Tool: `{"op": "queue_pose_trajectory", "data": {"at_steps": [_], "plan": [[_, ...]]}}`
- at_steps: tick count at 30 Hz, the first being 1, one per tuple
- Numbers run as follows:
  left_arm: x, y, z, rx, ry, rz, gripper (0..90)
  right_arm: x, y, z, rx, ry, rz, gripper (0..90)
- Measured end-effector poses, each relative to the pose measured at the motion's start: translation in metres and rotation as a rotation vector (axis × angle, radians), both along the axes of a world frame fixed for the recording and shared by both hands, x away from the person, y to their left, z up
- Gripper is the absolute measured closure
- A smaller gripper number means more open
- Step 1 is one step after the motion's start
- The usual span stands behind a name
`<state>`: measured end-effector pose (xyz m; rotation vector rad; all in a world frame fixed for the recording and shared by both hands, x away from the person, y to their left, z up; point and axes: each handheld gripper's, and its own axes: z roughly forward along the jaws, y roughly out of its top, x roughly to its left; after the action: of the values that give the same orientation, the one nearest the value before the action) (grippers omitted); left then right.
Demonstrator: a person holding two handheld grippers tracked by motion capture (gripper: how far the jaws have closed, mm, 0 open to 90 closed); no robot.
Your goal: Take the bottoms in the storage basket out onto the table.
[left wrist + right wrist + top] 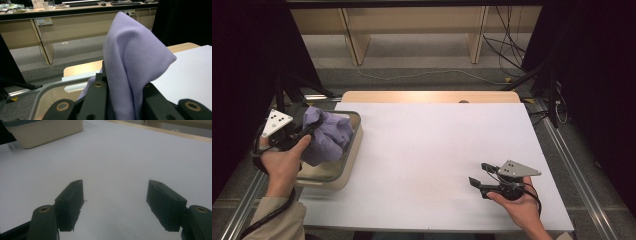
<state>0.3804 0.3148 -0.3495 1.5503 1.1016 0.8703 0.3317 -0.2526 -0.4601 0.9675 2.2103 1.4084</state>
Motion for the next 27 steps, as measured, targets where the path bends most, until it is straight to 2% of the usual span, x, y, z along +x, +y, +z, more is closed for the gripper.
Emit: {"op": "queue_pose_trajectory", "data": {"at_steps": [16, 27], "plan": [[0.004, -0.006, 0.010, 0.015, -0.025, -0.013, 83.6, 0.000, 0.001, 0.000, -0.006, -0.003, 0.001, 31.3], [0.006, -0.006, 0.013, 0.009, -0.029, -0.010, 83.6, -0.001, 0.001, 0.000, -0.007, -0.004, 0.002, 31.2]]}}
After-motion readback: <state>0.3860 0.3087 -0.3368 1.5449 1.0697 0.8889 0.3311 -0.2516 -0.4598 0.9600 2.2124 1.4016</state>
